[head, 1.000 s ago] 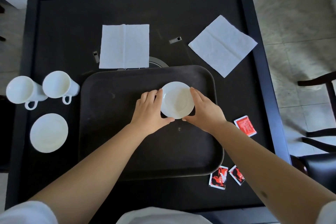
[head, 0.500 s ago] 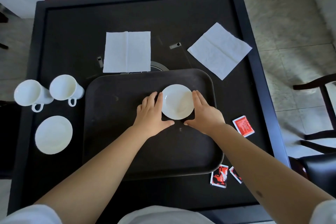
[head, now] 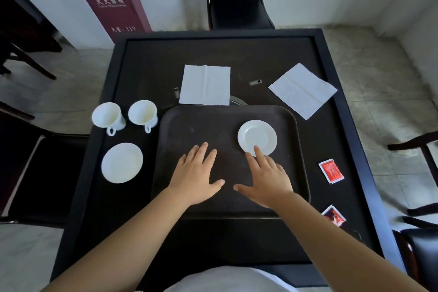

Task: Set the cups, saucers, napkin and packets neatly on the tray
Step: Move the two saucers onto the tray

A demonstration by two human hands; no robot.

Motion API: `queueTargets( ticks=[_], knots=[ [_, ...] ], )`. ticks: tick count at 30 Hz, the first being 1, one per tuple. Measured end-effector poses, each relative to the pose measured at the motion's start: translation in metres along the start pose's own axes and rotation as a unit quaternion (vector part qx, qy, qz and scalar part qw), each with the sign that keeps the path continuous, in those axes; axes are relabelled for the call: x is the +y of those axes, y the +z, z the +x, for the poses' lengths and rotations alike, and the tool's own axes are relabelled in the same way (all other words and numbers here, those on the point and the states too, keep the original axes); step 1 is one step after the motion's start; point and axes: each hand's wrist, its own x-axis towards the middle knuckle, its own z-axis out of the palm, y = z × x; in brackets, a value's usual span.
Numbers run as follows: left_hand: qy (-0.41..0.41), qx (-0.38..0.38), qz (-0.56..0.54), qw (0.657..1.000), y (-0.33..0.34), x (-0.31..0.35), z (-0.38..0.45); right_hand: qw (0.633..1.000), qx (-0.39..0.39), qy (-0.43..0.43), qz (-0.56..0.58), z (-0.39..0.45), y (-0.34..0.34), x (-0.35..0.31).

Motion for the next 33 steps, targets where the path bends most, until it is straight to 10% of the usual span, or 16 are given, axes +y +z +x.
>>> queueTargets(
  ticks=[33],
  knots=[
    [-0.087, -0.010, -0.071, 0.994, 0.022, -0.293, -0.081, 0.989, -0.100, -0.101, 0.033, 0.101, 0.027, -0.306]
  ],
)
